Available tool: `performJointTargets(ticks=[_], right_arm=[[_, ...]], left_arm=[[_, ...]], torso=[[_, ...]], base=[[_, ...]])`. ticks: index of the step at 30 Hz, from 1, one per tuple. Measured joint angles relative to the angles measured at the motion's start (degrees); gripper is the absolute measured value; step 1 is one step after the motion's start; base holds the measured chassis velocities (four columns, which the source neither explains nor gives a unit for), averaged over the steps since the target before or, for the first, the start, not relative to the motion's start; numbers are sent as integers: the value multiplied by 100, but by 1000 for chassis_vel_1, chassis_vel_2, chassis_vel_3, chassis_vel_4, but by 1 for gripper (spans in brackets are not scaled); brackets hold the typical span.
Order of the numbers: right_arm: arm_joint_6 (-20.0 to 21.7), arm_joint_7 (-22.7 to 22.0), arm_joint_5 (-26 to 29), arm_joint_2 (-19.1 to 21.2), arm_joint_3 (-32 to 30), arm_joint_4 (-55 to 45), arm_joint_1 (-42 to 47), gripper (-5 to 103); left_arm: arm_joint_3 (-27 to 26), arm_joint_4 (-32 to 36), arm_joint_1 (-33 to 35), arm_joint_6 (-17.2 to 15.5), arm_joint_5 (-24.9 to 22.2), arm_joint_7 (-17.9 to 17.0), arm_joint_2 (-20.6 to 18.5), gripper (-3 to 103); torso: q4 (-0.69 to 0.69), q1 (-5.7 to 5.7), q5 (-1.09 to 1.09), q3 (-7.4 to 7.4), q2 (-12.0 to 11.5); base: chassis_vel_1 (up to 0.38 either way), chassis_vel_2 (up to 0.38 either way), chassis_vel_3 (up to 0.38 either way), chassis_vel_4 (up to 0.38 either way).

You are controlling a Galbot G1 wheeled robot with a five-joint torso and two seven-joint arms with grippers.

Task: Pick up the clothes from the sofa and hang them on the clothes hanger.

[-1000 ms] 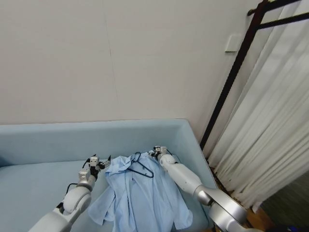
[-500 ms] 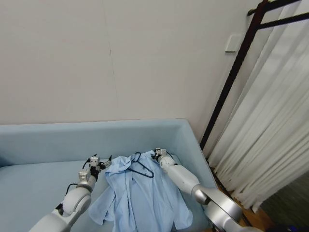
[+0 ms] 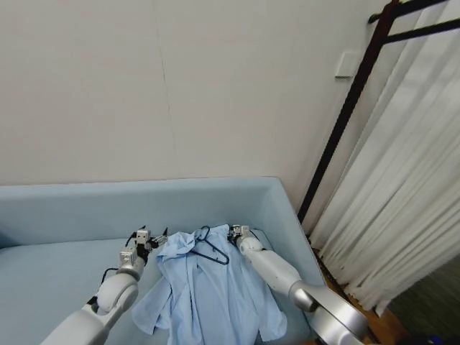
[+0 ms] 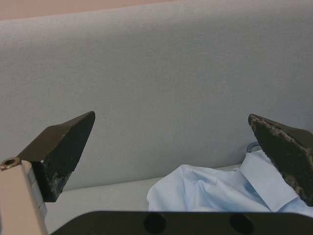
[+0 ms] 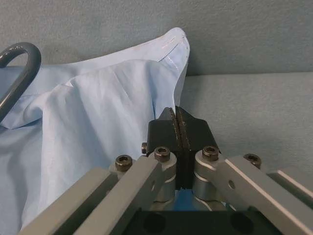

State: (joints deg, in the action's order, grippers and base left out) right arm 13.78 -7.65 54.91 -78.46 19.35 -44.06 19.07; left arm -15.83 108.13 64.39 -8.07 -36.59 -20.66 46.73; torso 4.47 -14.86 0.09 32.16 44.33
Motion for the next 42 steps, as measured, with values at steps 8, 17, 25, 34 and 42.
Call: performJointTargets(ticks=[8,17,25,34,42], right_arm=[[55,-199,141,375,-69,-916,247,0],[339,-222,217,1098,75,-2834,774,0],[653,-223,230,1542,292,-4381,1300,0],[904,-167,-120,1639,560,-5230,1813,0],[776,-17,-754,1141,700,-4640,2033,0]], left_arm=[[56,-62,-92,5,-2,54,45,100],[30,-67,-85,25,-1,89,34,100],[36,-90,-112,37,2,100,40,100],[48,-75,-26,47,21,103,65,100],[42,-13,34,62,28,99,57,100]], torso=[[0,0,0,0,0],[0,0,-1,0,1],[0,0,0,-1,1],[0,1,-1,-1,1],[0,0,0,1,1]], base=[[0,0,0,0],[0,0,0,0],[0,0,0,0],[0,0,0,0],[0,0,0,0]])
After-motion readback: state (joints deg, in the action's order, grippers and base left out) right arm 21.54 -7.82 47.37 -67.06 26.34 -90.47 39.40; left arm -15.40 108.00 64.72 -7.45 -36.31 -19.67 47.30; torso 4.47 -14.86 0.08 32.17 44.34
